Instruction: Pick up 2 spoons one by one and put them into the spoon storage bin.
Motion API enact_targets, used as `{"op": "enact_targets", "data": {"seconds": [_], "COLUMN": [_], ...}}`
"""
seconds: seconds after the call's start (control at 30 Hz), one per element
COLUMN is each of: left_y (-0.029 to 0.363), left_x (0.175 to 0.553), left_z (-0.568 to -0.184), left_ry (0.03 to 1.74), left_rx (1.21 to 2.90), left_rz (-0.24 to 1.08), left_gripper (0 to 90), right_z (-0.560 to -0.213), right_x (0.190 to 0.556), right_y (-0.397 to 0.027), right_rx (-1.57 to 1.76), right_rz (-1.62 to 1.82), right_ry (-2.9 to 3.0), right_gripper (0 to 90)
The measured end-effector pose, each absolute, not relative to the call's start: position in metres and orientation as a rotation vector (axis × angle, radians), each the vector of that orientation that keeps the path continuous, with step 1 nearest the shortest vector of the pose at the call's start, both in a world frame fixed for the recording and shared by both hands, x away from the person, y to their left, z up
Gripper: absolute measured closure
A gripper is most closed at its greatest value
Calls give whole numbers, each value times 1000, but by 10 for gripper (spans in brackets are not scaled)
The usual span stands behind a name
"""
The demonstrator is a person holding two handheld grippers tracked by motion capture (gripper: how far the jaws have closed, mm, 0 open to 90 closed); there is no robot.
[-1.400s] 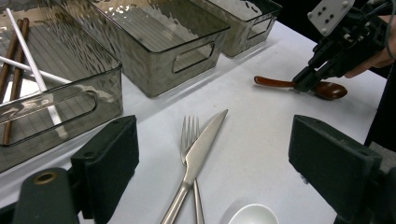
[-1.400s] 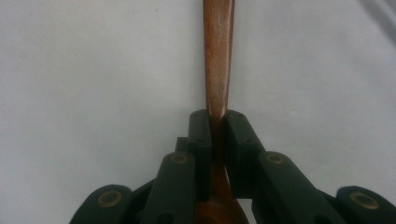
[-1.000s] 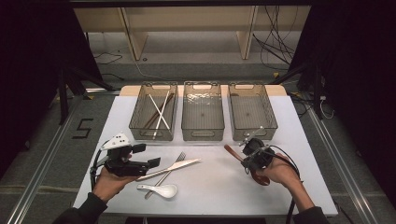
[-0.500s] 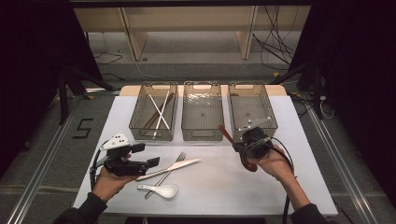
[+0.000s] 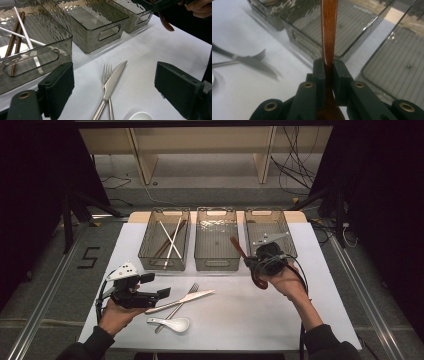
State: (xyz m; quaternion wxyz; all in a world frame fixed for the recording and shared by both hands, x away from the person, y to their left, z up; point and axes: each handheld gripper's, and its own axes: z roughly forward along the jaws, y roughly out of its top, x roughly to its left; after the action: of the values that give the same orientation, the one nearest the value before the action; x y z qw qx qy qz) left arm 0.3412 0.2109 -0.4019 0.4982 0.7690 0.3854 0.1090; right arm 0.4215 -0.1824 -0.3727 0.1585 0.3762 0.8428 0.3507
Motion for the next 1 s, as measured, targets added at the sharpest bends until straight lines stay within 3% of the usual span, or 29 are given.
{"op": "enact_targets", "data": {"seconds": [1.0], "left_y": [212], "left_x": [339], "left_z": [-399], "left_ry": [911], "left_rx": [1840], "left_rz": [286], "left_gripper": [157], "right_z": [-351], "right_x": [488], "right_y": [-139], "right_rx": [1165], "right_rz": [1107], "right_ry": [2285], "right_gripper": [824]}}
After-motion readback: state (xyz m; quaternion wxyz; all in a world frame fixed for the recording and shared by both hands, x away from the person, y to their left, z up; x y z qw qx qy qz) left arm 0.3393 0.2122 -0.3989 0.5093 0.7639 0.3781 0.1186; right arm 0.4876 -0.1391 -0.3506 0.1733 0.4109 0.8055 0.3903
